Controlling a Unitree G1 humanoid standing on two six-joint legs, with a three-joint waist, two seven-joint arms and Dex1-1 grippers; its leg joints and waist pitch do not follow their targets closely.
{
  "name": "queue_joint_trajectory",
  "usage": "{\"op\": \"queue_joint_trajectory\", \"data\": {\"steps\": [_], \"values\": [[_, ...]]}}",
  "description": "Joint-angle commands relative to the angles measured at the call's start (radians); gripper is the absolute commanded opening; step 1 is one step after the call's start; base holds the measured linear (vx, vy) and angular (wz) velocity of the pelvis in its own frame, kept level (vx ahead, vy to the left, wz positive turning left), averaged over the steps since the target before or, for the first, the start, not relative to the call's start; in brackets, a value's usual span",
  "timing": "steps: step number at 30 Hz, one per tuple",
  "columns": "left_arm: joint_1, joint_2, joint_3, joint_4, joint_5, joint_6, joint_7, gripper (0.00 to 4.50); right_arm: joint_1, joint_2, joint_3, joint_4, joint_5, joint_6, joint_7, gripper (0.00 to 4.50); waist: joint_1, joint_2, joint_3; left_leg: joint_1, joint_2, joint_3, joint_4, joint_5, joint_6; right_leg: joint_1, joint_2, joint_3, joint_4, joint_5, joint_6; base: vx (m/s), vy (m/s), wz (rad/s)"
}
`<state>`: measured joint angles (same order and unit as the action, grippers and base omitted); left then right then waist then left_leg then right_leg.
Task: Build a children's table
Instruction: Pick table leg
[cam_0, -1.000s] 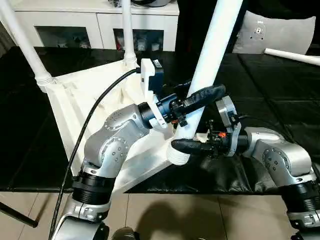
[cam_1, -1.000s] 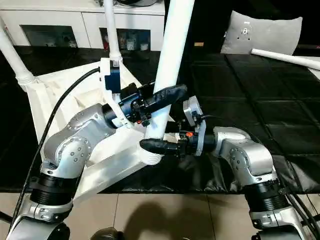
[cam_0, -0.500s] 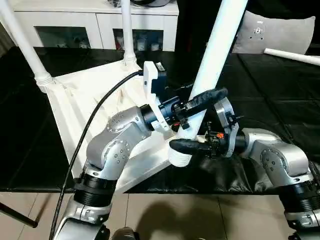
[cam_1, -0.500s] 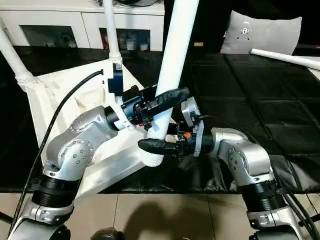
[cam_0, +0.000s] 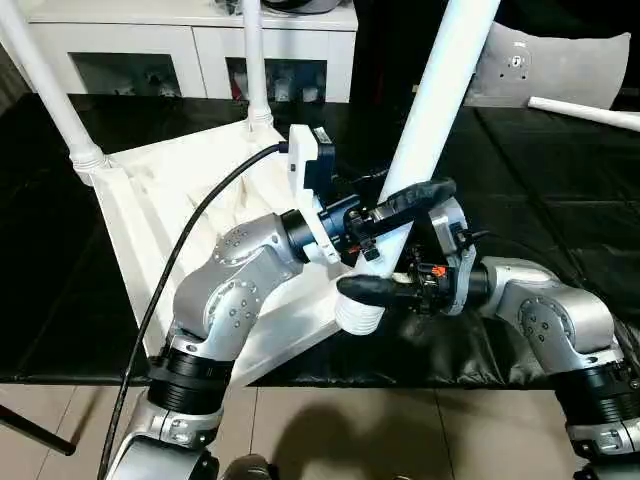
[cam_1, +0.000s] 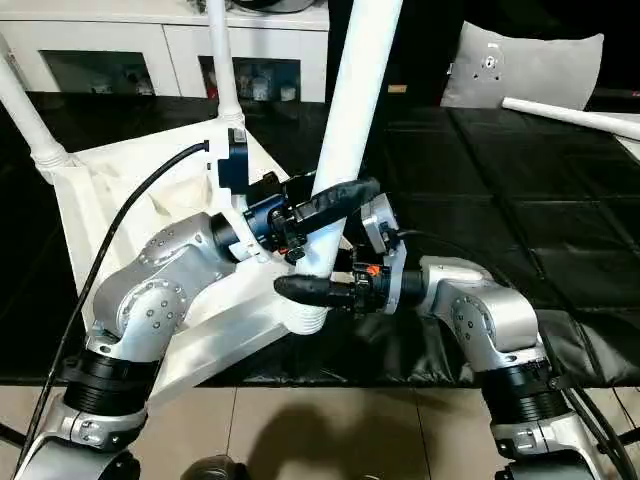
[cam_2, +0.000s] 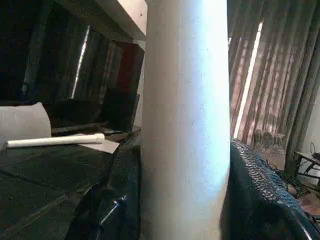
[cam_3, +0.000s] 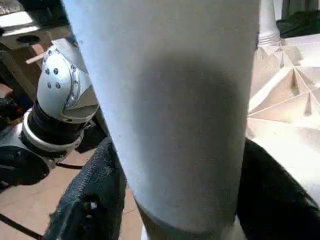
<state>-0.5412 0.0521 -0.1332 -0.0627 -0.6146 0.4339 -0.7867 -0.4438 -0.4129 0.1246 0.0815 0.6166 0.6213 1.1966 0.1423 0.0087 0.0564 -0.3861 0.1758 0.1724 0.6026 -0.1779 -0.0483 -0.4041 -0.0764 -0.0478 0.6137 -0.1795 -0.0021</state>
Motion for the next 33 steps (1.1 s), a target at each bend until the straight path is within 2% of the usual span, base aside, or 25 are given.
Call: {"op": "queue_joint_trajectory", "data": {"steps": [1,5,11,13,16,17,18,21,23,26,31,33], "values": [[-0.012,-0.002,-0.002,-0.013,0.008,-0.006,-0.004,1.82,-0.006,-0.004,-0.011,-0.013,0.003,0.005,0.005,2.48,-0.001,-0.003,-0.075,0.015,0.047,-0.014,-0.065,-0.151,0.028,0.056,-0.062,0.035,-0.064,-0.140,-0.220,0.000,0.000,0.00],[-0.014,-0.004,-0.003,-0.010,0.007,-0.007,-0.003,1.82,-0.005,-0.005,-0.011,-0.013,0.000,0.008,0.003,2.13,-0.001,-0.003,-0.075,0.015,0.047,-0.014,-0.064,-0.152,0.027,0.056,-0.061,0.035,-0.064,-0.138,-0.220,0.000,0.000,0.00],[-0.016,-0.026,0.006,-0.010,-0.010,0.028,0.042,1.82,-0.009,0.004,0.006,0.016,-0.048,-0.005,-0.059,2.04,-0.001,-0.003,-0.075,0.016,0.046,-0.014,-0.064,-0.153,0.023,0.056,-0.061,0.035,-0.064,-0.139,-0.221,0.000,0.000,0.00],[-0.014,-0.026,-0.001,-0.020,-0.017,0.040,0.037,2.52,-0.008,0.013,0.006,0.016,-0.044,0.007,-0.070,1.96,0.000,-0.004,-0.075,0.016,0.046,-0.013,-0.064,-0.155,0.025,0.056,-0.062,0.035,-0.065,-0.146,-0.220,0.000,0.000,0.00],[-0.009,-0.034,-0.015,-0.051,-0.048,0.071,0.030,2.58,-0.006,0.032,0.019,0.019,-0.061,-0.006,-0.091,1.95,0.000,-0.004,-0.075,0.016,0.046,-0.014,-0.065,-0.149,0.023,0.055,-0.061,0.035,-0.063,-0.141,-0.220,0.000,0.000,0.00],[-0.005,-0.042,-0.028,-0.071,-0.059,0.083,0.029,2.89,-0.007,0.047,0.024,0.031,-0.075,-0.024,-0.105,1.94,0.000,-0.005,-0.076,0.016,0.047,-0.014,-0.064,-0.148,0.023,0.055,-0.062,0.035,-0.062,-0.137,-0.222,0.000,0.000,0.00],[-0.003,-0.046,-0.037,-0.082,-0.062,0.088,0.029,2.89,-0.008,0.055,0.026,0.038,-0.083,-0.034,-0.115,1.94,0.000,-0.005,-0.076,0.015,0.047,-0.015,-0.064,-0.147,0.022,0.055,-0.063,0.035,-0.061,-0.134,-0.223,0.000,0.000,0.00],[0.003,-0.064,-0.067,-0.105,-0.049,0.088,0.036,3.08,-0.015,0.083,0.035,0.076,-0.123,-0.072,-0.161,1.93,-0.002,-0.005,-0.074,0.015,0.047,-0.014,-0.066,-0.157,0.017,0.054,-0.063,0.035,-0.064,-0.155,-0.217,0.000,0.000,0.00],[0.004,-0.082,-0.081,-0.110,-0.041,0.086,0.045,3.35,-0.021,0.098,0.042,0.102,-0.147,-0.097,-0.185,1.92,-0.003,-0.004,-0.073,0.015,0.046,-0.014,-0.068,-0.171,0.011,0.054,-0.063,0.036,-0.067,-0.176,-0.206,0.000,0.000,0.00],[-0.001,-0.102,-0.083,-0.105,-0.039,0.080,0.052,3.45,-0.024,0.118,0.034,0.114,-0.155,-0.111,-0.208,1.92,-0.002,-0.003,-0.073,0.015,0.047,-0.014,-0.068,-0.170,0.012,0.054,-0.062,0.036,-0.068,-0.174,-0.200,0.000,0.000,0.00],[-0.013,-0.135,-0.013,-0.097,-0.082,0.079,0.100,3.45,-0.014,0.142,-0.012,0.117,-0.149,-0.133,-0.257,1.92,-0.004,-0.005,-0.074,0.013,0.046,-0.014,-0.066,-0.152,0.021,0.056,-0.062,0.036,-0.065,-0.140,-0.208,0.000,0.000,0.00],[-0.022,-0.139,0.044,-0.086,-0.092,0.067,0.145,3.45,0.004,0.153,-0.051,0.109,-0.151,-0.165,-0.308,1.92,-0.004,-0.011,-0.074,0.014,0.045,-0.013,-0.066,-0.154,0.021,0.055,-0.062,0.036,-0.066,-0.157,-0.208,0.000,0.000,0.00]]}}
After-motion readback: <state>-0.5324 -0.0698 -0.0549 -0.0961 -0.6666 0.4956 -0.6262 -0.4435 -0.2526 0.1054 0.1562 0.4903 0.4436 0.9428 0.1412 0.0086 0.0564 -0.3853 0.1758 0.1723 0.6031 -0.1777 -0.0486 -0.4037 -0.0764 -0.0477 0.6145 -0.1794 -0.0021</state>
